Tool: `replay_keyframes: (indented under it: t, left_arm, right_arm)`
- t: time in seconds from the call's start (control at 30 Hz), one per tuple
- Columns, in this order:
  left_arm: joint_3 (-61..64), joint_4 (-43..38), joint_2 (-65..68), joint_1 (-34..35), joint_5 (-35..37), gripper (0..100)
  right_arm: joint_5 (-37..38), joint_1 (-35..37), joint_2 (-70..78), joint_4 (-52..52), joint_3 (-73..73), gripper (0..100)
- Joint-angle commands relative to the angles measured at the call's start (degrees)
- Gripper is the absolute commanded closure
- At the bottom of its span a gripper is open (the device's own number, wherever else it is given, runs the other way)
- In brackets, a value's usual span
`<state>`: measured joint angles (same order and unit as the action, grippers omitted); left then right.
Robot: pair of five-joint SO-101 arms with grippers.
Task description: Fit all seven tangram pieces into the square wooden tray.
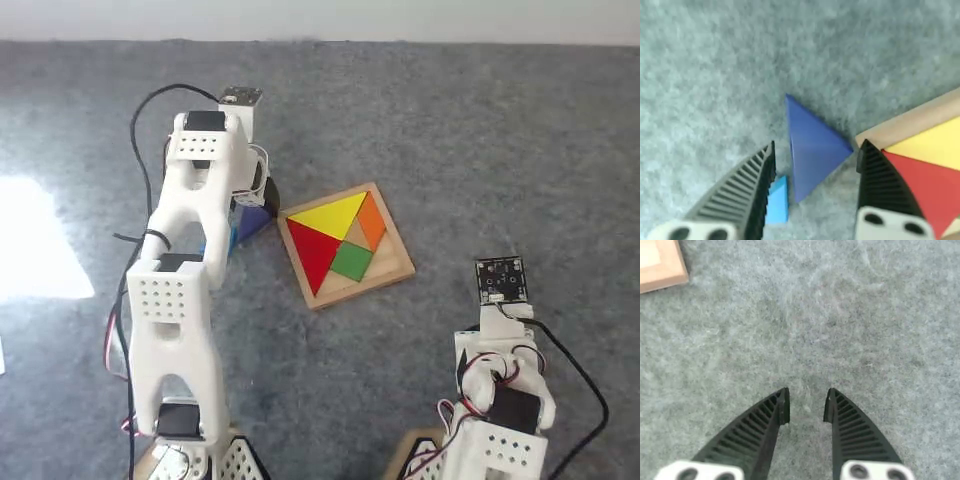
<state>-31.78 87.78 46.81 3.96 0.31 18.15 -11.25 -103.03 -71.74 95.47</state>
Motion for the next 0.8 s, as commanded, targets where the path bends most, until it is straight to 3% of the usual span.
replay_keyframes:
  t: [0.0,0.77]
  left_arm:
    - [-0.22,-1.93,0.53,-1.05,0.7,75]
    - [-0.13,2.2,0.53,1.23,-1.76,75]
  right_arm:
    - [0.62,0.57,-0.48,0.13,0.97,86.3]
    - [0.62,0.57,-0.48,0.22,0.97,86.1]
